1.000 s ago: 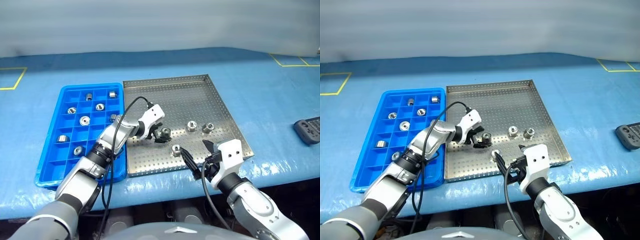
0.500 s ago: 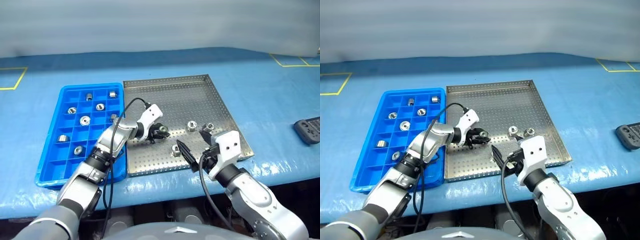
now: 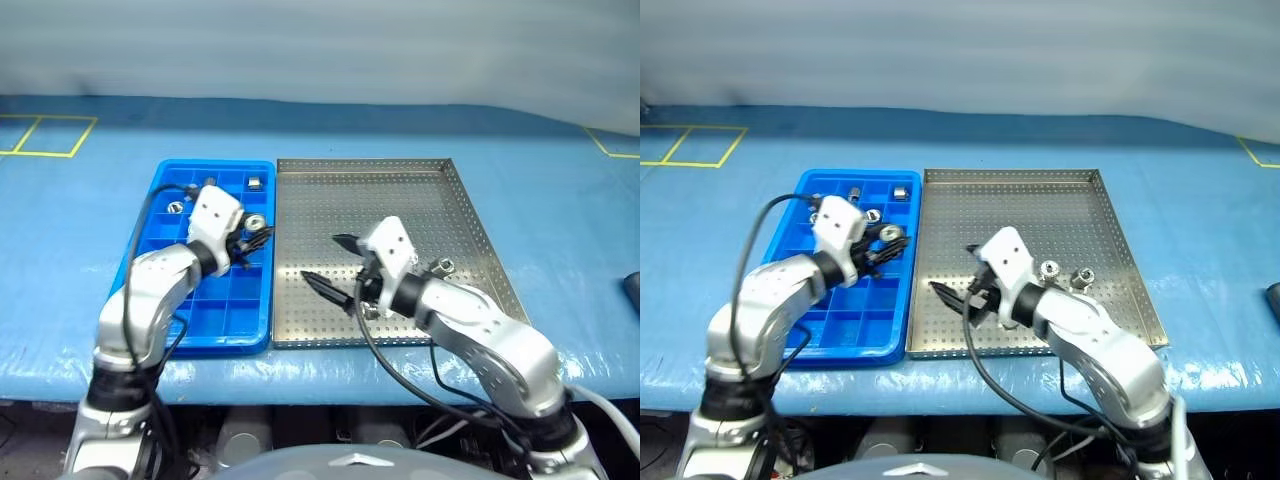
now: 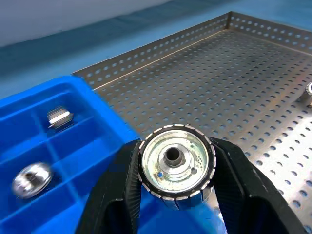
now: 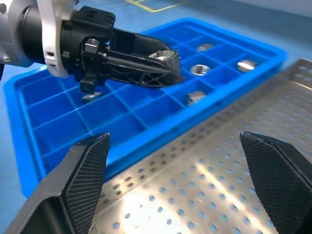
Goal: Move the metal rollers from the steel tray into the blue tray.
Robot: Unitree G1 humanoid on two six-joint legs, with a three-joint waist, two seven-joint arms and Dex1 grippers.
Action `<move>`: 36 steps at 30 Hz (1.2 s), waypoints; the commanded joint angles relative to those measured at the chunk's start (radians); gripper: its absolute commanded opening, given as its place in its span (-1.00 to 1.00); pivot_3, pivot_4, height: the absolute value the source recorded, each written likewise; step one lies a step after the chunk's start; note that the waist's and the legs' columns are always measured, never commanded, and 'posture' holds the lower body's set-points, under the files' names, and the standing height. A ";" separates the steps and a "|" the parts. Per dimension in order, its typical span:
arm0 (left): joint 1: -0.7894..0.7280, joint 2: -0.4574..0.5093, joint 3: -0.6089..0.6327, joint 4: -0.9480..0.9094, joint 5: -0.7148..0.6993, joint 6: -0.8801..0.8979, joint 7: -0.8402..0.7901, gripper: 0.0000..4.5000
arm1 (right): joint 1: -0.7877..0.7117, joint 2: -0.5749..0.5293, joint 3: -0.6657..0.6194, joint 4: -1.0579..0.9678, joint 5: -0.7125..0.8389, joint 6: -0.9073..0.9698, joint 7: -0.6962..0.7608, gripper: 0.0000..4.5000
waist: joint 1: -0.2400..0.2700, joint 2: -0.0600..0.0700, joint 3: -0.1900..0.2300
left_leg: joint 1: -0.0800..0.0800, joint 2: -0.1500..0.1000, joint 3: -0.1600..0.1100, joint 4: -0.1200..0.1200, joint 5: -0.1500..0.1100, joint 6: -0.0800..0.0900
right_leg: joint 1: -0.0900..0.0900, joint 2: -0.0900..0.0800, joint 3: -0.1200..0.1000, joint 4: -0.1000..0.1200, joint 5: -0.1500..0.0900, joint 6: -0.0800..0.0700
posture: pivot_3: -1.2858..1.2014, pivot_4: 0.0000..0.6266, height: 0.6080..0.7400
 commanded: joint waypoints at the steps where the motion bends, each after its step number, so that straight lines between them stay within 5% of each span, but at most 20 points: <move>1: 0.060 0.002 0.062 -0.144 -0.027 0.050 0.053 -0.21 | -0.062 0.021 0.056 0.066 -0.022 -0.054 0.082 1.00 | 0.033 0.000 0.000 | 0.000 0.000 0.000 0.000 0.000 0.000 | 0.000 0.000 -0.001 0.000 0.000 0.000 | 0.37 -0.52 1.00; 15: 0.312 -0.050 0.235 -0.306 -0.045 0.130 0.195 -0.21 | -0.173 0.095 0.162 0.203 -0.071 -0.122 0.262 1.00 | 0.208 0.001 0.001 | -0.001 0.001 -0.004 0.001 0.000 0.000 | 0.001 0.000 -0.007 0.000 -0.001 -0.002 | 0.50 -0.52 1.00; 25: 0.258 -0.034 0.187 -0.222 -0.072 0.111 0.200 -0.21 | -0.134 0.116 0.135 0.167 -0.083 -0.106 0.234 1.00 | 0.356 0.001 0.001 | -0.003 0.001 -0.002 0.000 -0.001 -0.002 | -0.003 -0.001 -0.008 -0.001 -0.005 -0.007 | 0.44 -0.52 1.00; 36: 0.146 0.004 0.116 -0.162 -0.110 0.116 0.168 -0.21 | -0.062 0.097 0.101 0.093 -0.081 -0.078 0.176 1.00 | 0.367 0.001 0.001 | -0.005 0.002 -0.001 0.000 -0.003 -0.005 | -0.003 0.000 -0.010 -0.003 -0.003 -0.004 | 0.37 -0.52 1.00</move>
